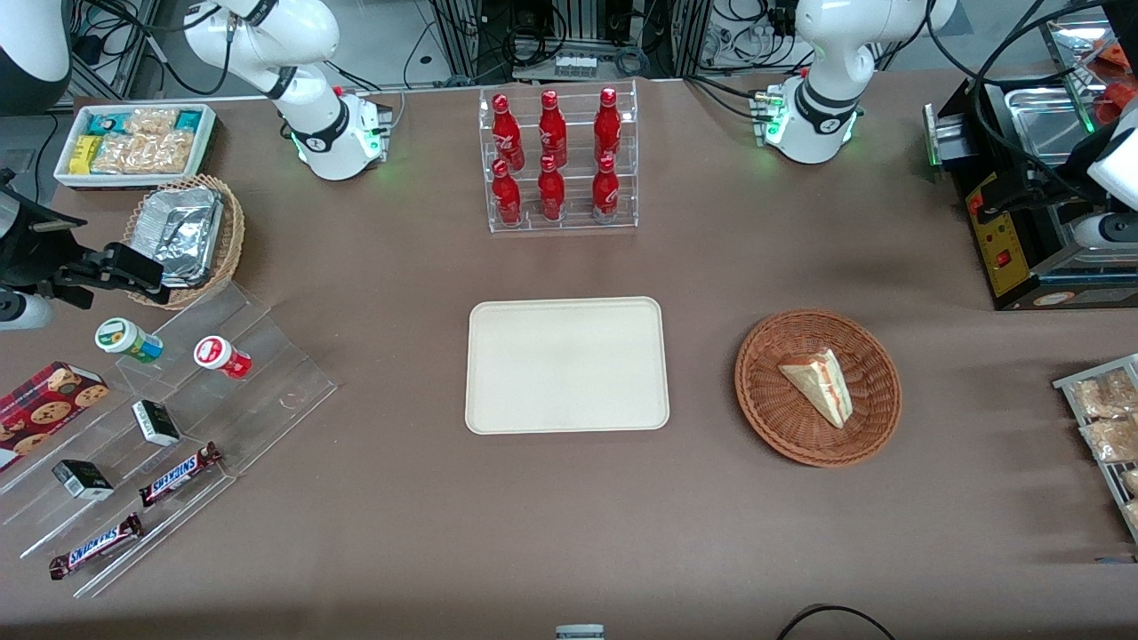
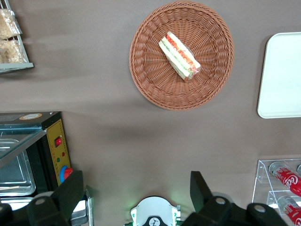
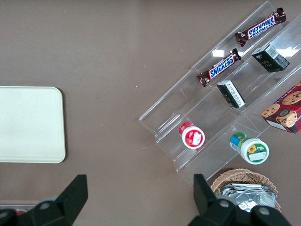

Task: Place sandwich from basket to tray
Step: 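Move the left gripper down over the sandwich in the wicker basket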

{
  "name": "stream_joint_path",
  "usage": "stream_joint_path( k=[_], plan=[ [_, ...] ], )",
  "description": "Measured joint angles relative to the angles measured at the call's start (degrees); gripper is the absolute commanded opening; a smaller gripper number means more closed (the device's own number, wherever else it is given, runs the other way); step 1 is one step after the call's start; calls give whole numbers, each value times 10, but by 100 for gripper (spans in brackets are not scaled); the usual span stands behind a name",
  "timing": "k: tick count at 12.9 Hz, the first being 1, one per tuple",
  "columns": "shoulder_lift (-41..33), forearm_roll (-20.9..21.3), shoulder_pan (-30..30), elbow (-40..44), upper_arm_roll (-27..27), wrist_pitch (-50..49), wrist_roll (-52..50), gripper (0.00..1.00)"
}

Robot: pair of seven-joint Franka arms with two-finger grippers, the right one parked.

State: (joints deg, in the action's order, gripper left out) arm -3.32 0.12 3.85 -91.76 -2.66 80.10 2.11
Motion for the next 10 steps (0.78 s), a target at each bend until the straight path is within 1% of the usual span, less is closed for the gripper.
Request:
stream_joint_path(
  k=[4,6,8,10],
  plan=[
    [5,2,1,3,-5,0,-14,100],
    [24,2,1,-4,-7,11,-44,100],
    [51,2,-5,-44,-14,84,-115,100],
    [68,3,-18,-113,-22,191,-210,100]
  ],
)
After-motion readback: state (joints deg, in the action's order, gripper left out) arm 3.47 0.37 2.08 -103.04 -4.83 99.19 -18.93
